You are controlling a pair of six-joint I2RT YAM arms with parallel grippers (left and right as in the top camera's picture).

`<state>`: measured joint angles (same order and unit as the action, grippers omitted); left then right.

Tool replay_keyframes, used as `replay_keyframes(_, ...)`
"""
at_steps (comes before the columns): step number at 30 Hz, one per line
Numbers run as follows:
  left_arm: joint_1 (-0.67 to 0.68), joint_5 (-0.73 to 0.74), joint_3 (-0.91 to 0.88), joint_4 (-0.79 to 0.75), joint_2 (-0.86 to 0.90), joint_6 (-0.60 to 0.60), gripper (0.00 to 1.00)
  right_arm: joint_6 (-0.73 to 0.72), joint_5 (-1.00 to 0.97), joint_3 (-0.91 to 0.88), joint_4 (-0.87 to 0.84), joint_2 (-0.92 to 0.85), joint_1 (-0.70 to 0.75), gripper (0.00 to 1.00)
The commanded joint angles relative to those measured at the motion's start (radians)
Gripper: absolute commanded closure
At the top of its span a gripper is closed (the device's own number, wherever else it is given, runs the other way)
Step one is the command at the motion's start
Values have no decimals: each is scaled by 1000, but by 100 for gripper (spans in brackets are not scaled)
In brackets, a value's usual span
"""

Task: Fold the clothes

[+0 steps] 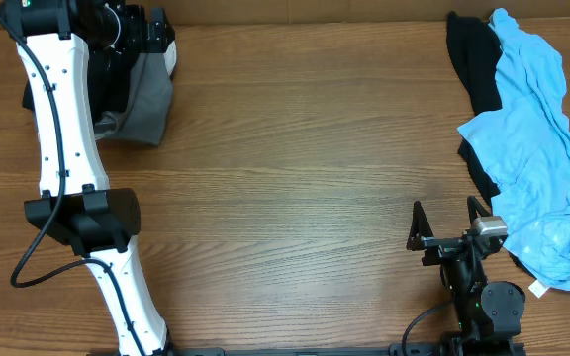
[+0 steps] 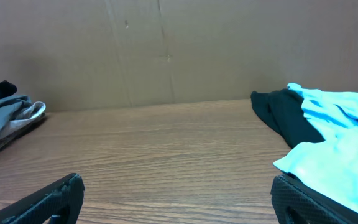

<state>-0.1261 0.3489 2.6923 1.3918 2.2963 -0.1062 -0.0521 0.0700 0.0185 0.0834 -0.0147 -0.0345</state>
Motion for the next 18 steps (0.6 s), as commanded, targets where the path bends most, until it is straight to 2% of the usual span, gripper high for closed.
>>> replay_keyframes(1,-4,14,18,-1,-27,10,0,0,-13,-10,-3,12,-5,0)
replay_keyframes(13,-2,2,18,-1,-40,10,0,0,-13,-10,-3,12,-5,0)
replay_keyframes(18,23,-1,-76,-4,-174,10,0,0,-13,-10,-3,12,-5,0)
